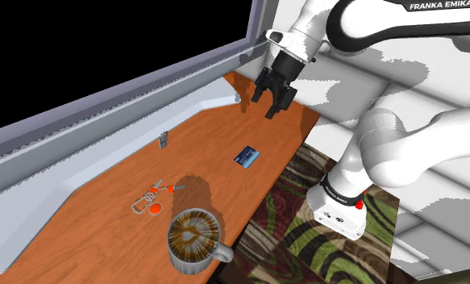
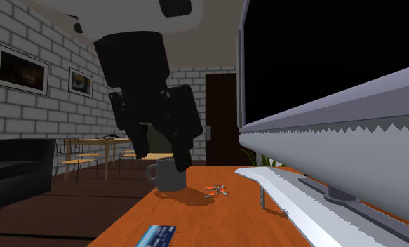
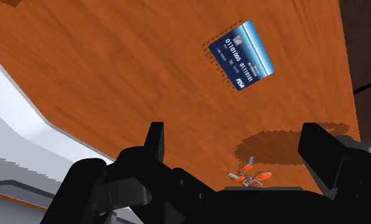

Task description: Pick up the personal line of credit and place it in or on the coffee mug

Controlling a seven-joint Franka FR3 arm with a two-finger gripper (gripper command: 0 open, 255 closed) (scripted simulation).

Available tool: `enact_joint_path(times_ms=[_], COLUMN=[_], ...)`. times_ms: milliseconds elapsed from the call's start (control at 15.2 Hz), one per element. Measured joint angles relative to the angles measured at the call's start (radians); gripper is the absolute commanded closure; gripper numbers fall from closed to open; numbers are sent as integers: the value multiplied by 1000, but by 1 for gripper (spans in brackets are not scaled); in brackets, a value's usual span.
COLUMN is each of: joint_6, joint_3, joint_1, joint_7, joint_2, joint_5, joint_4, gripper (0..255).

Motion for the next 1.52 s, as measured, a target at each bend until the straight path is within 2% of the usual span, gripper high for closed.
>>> enact_joint_path(times_ms=[264, 528, 594, 1122, 1518], joint_6=[134, 252, 267, 423, 439], joint_3=[-106, -238, -256, -317, -323], joint_1=[137, 301, 326, 463, 475], joint_7=[-267, -560, -605, -708, -716], joint_2=[37, 110, 115, 220, 229], joint_5=[45, 93, 100, 190, 199], joint_4=[-95, -150, -160, -193, -198], gripper=[0, 0, 0, 0, 0])
